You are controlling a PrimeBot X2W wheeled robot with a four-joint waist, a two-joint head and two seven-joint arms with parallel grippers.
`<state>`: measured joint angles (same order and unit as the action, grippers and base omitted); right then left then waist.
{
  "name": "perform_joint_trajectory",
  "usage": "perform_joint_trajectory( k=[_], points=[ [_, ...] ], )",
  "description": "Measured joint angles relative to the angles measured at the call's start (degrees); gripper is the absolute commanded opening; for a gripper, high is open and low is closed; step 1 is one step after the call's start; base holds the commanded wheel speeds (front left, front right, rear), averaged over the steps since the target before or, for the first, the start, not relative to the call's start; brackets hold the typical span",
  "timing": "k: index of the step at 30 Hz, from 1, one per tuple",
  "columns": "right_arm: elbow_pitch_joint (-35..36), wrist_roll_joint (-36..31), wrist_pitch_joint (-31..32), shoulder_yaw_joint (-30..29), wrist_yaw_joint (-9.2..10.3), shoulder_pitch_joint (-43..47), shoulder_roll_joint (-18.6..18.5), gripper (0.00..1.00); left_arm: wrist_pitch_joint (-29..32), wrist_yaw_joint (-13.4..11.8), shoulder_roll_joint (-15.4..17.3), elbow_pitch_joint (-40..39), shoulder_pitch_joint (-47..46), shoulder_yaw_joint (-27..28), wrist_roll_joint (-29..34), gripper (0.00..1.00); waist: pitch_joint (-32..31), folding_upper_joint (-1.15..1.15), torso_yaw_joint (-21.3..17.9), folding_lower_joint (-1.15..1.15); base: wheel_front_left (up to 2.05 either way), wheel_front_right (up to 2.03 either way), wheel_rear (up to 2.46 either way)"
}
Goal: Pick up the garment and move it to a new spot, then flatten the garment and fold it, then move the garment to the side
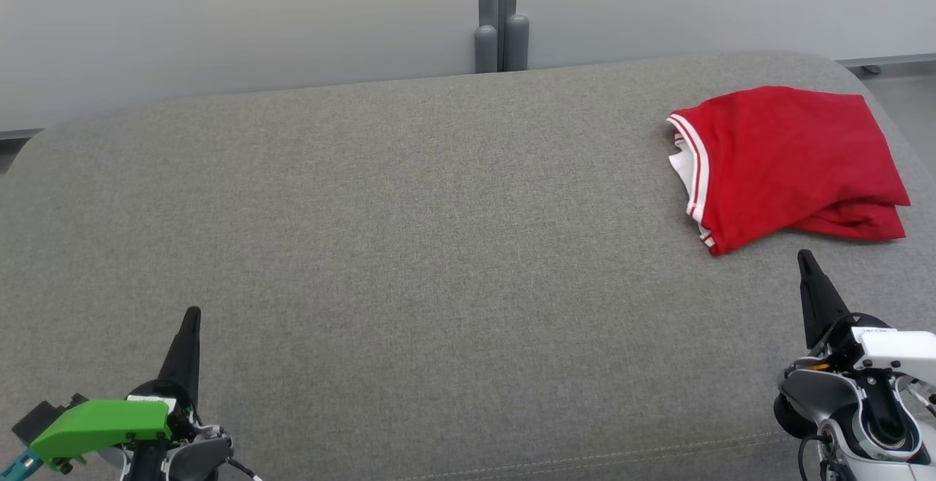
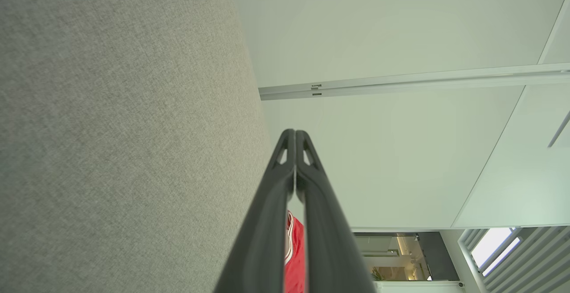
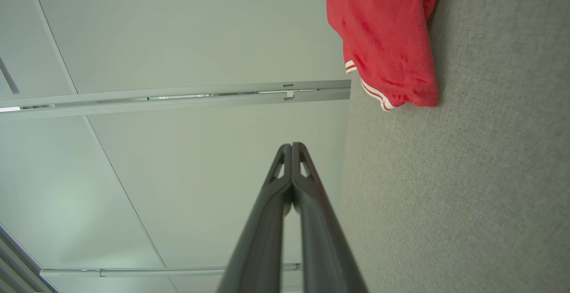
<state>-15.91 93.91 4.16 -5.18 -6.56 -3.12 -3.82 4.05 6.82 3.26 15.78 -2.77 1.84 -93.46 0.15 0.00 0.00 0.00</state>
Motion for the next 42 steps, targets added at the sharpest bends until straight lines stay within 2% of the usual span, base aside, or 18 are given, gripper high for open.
perform_joint_trajectory(
  k=[42],
  points=[
    [-0.27, 0.0, 0.25, -0.13, -0.23, -0.05, 0.04, 0.0, 0.02, 0.1, 0.0, 0.26, -0.32, 0.14, 0.0, 0.0, -0.01, 0.0, 0.0, 0.0, 0.0, 0.0, 0.0]
  ],
)
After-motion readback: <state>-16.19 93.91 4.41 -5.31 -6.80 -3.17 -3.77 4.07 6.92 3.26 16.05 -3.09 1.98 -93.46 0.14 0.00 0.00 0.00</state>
